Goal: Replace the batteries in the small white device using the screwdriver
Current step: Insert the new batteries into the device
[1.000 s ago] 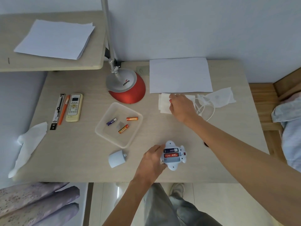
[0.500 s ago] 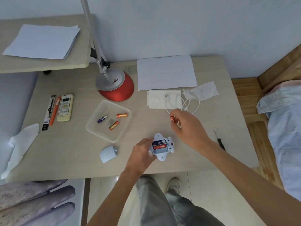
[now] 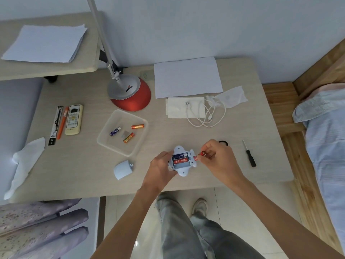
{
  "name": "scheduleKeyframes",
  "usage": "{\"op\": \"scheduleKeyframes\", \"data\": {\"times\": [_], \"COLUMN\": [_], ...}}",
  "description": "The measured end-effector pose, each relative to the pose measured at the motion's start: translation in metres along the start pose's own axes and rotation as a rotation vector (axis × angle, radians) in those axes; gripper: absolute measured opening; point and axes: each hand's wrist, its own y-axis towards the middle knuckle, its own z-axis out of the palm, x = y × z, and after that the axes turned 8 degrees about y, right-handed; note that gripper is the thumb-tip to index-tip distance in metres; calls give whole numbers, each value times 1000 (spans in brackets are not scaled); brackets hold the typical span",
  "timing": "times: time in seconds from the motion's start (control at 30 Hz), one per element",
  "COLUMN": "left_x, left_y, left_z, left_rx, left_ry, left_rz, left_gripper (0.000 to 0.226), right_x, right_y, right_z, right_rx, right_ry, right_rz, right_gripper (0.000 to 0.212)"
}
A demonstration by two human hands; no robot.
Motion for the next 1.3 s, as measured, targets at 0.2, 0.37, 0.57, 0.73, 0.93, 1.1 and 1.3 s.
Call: {"op": "scheduleKeyframes", "data": {"times": [0.2, 0.37, 0.57, 0.73, 0.93, 1.1, 1.3], "left_x": [1, 0, 1, 0, 1, 2, 1], "left_y": [0, 0, 1, 1, 1, 1, 2], "left_z": [0, 1, 0, 0, 0, 1, -1], "left_rx": [7, -1, 10, 1, 1, 1, -4], "left_ry": [25, 18, 33, 40, 44, 45, 48], "left_rz": [1, 8, 16, 19, 38, 33, 41], "left_gripper": [71, 69, 68, 69, 68, 70, 68], "right_x": [-2, -7, -8, -5, -14, -21, -20], "right_y": [-5, -3, 0, 1, -1, 0, 7], "right_z": [27, 44, 45, 45, 46, 43, 46], "right_rx": [53, 102, 149, 172, 150, 185, 162], "right_ry": [120, -1, -197, -305, -307, -283, -210], "right_rz": [2, -42, -156, -252, -270, -317, -222], "right_gripper": [24, 20, 20, 18, 20, 13, 10]}}
